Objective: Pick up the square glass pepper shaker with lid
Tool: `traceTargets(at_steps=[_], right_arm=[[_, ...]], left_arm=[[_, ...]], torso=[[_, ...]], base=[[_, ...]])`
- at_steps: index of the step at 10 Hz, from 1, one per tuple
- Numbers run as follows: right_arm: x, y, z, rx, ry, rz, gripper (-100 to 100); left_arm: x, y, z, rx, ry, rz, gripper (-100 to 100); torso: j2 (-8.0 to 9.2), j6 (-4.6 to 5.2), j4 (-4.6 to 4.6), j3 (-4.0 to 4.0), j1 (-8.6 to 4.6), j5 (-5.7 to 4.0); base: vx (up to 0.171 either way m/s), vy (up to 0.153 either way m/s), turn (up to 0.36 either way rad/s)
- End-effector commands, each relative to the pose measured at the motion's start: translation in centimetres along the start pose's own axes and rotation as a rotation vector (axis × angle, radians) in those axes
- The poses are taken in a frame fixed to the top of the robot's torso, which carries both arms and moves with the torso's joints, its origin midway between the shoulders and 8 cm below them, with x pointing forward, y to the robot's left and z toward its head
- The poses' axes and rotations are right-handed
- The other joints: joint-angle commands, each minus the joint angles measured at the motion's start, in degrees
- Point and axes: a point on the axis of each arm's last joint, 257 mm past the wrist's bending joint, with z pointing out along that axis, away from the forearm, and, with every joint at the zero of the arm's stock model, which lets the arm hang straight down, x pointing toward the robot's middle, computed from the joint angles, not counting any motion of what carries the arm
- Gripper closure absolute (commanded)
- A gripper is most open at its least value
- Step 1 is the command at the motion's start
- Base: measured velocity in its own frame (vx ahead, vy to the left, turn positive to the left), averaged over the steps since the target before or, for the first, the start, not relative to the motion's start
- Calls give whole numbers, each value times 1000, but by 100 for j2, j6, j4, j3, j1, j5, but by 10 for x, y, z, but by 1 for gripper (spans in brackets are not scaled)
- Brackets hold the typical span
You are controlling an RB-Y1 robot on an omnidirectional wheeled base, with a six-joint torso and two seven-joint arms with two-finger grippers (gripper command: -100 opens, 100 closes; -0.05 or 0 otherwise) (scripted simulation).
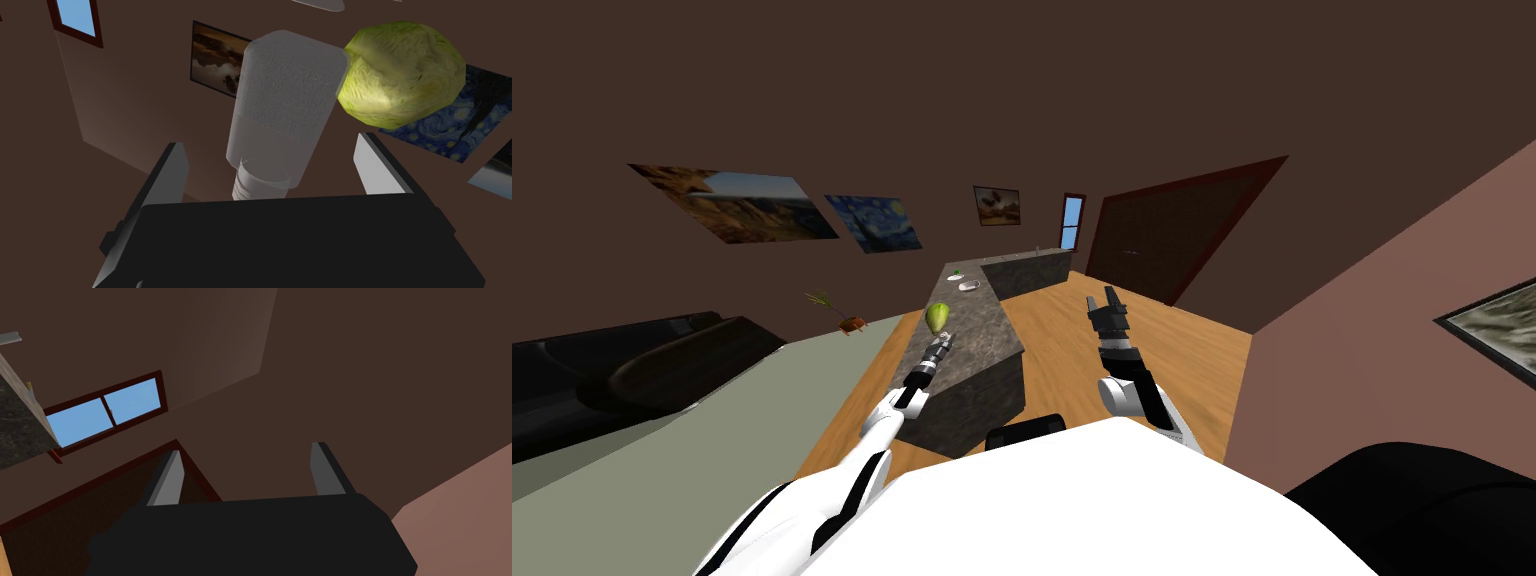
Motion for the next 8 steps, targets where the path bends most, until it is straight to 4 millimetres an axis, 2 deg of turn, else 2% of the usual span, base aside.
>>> traceTargets(at_steps=[1, 2, 3, 6, 7, 8], right_arm=[[0, 0, 0, 0, 0, 0, 0], [0, 0, 0, 0, 0, 0, 0], [0, 0, 0, 0, 0, 0, 0], [0, 0, 0, 0, 0, 0, 0], [0, 0, 0, 0, 0, 0, 0], [0, 0, 0, 0, 0, 0, 0]], left_arm=[[-18, 0, 8, 26, -23, 8, -100], [-3, 9, 1, 1, 9, -2, -100], [-13, 14, 4, 12, 0, 2, -100], [-10, 16, 2, 5, 8, -1, -100], [-10, 16, 2, 6, 8, -1, 100], [-10, 16, 2, 6, 8, -1, 100]], torso=[[0, 0, 0, 0, 0, 0], [-2, -1, 1, 0, -1, -1], [2, 0, 0, 1, 2, 1], [4, 1, 1, 2, 10, 2], [7, 1, 2, 4, 17, 4], [8, 1, 2, 5, 21, 5]], base=[[23, -63, 113], [15, -54, 44], [17, -63, 85], [10, -30, 17], [0, 0, 0], [0, 0, 0]])
